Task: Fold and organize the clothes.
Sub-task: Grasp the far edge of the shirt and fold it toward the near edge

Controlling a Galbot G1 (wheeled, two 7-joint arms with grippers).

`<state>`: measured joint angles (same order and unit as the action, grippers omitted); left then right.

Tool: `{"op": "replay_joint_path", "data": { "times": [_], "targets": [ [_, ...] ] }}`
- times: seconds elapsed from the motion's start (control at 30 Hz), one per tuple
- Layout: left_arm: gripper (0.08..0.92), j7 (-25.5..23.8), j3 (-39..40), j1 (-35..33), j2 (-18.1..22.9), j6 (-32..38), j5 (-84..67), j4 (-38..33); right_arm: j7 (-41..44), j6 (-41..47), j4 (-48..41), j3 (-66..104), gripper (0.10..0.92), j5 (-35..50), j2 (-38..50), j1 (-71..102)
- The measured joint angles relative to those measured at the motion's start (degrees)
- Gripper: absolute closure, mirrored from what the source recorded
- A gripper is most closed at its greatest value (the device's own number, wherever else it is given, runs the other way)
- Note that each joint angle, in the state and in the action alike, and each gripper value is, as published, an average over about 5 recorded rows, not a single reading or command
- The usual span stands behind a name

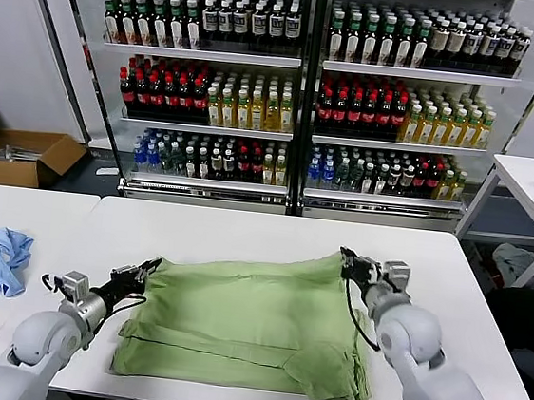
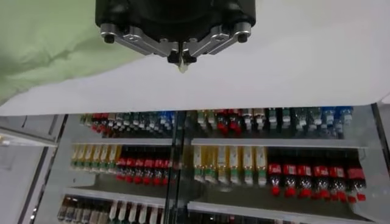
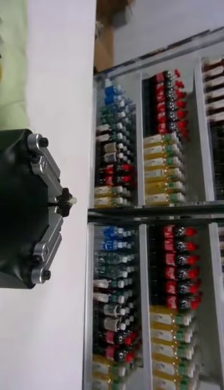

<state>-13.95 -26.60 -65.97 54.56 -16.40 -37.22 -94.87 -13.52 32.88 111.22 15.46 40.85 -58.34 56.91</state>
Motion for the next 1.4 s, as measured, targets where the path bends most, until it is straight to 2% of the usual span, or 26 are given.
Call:
{"op": "replay_joint_path", "data": {
  "times": [0.43, 1.03, 1.17, 1.4],
  "targets": [
    [0.912, -1.73, -4.42, -8.53, -0.11, 0.53, -0.11, -4.75, -0.04, 0.22, 13.13, 7.9, 0.919, 0.12, 3.62, 15.78],
    [0.908, -5.08, -6.2, -12.1, -0.25, -2.07, 4.16, -6.07, -0.31, 0.32, 18.77, 11.89, 0.919, -2.91, 4.05, 30.27],
    [0.838, -5.57, -6.93, -12.72, -0.35, -2.92, 5.51, -6.7, -0.2, 0.34, 19.4, 11.54, 0.86, -4.39, 4.17, 31.37],
    [0.632, -2.6, -7.9, -13.84, 0.2, -3.02, 6.46, -9.38, -0.43, 0.32, 20.84, 11.95, 0.655, -6.23, 4.59, 31.67]
  ]
}}
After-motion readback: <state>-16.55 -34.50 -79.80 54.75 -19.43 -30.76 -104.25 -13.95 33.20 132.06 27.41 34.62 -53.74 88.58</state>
